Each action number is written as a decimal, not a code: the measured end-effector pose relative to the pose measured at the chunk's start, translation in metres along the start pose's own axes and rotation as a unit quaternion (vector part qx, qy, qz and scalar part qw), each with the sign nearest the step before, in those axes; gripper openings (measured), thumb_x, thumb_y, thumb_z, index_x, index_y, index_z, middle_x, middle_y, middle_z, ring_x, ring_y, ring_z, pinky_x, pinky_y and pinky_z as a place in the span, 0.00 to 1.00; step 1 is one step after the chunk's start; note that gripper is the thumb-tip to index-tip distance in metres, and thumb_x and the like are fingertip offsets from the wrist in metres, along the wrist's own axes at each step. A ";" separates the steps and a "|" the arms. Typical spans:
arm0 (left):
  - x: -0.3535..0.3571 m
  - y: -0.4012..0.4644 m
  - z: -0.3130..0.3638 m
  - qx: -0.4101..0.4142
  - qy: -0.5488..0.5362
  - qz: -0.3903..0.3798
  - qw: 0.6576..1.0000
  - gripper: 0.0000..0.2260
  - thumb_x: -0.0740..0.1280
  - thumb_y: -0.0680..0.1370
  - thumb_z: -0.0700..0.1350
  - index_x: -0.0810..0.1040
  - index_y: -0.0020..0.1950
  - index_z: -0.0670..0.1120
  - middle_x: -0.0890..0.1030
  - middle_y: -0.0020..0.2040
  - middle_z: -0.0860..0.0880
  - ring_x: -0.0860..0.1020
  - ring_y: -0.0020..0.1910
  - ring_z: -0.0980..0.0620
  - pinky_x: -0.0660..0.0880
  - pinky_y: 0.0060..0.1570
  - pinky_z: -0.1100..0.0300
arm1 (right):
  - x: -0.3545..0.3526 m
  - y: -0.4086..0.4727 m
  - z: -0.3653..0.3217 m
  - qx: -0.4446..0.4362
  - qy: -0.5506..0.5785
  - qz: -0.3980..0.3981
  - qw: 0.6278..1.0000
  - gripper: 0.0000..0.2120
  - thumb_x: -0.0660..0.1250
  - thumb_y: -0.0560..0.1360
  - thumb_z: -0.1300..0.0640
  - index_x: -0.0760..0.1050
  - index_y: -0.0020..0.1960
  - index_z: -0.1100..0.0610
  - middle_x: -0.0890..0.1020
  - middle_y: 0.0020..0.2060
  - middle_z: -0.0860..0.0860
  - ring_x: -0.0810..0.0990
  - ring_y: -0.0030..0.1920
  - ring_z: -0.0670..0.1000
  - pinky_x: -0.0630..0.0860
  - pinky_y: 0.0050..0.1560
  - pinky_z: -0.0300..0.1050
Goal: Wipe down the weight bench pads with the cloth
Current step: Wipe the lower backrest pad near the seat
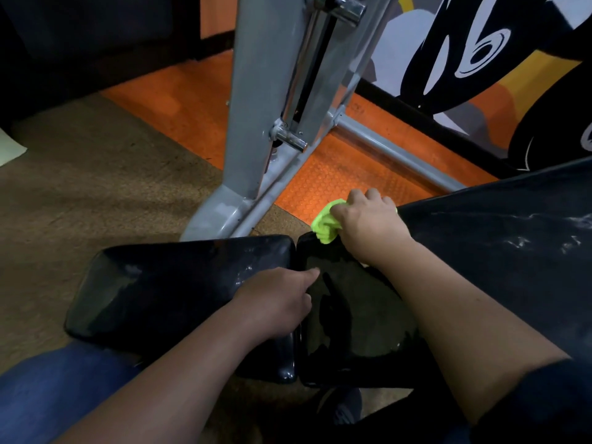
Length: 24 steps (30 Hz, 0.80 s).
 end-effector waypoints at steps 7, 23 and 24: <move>-0.003 -0.001 -0.002 0.002 0.025 0.010 1.000 0.24 0.58 0.83 0.51 0.60 0.79 0.60 0.73 0.73 0.47 0.72 0.70 0.44 0.74 0.62 0.51 | 0.001 -0.019 0.001 -0.037 -0.002 0.010 0.999 0.13 0.60 0.79 0.53 0.73 0.62 0.49 0.72 0.57 0.55 0.70 0.54 0.59 0.69 0.51 0.54; -0.007 -0.006 -0.004 -0.001 0.055 0.025 0.998 0.21 0.57 0.82 0.50 0.67 0.75 0.61 0.76 0.70 0.47 0.75 0.67 0.45 0.75 0.60 0.51 | 0.002 -0.062 -0.012 -0.070 -0.004 0.031 0.997 0.12 0.69 0.72 0.54 0.76 0.55 0.49 0.74 0.50 0.54 0.70 0.48 0.58 0.66 0.43 0.52; -0.007 -0.007 -0.004 -0.002 0.055 0.028 0.998 0.22 0.57 0.82 0.50 0.66 0.76 0.61 0.75 0.71 0.47 0.74 0.68 0.45 0.75 0.61 0.51 | -0.001 -0.063 -0.010 -0.061 -0.001 0.034 0.998 0.12 0.68 0.73 0.54 0.76 0.57 0.49 0.74 0.51 0.54 0.70 0.49 0.58 0.66 0.44 0.53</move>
Point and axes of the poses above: each hand's wrist, its own y-axis towards the middle knuckle, its own x-axis out of the palm, z = x × y, the point moved 2 cm from there along y, towards the middle knuckle
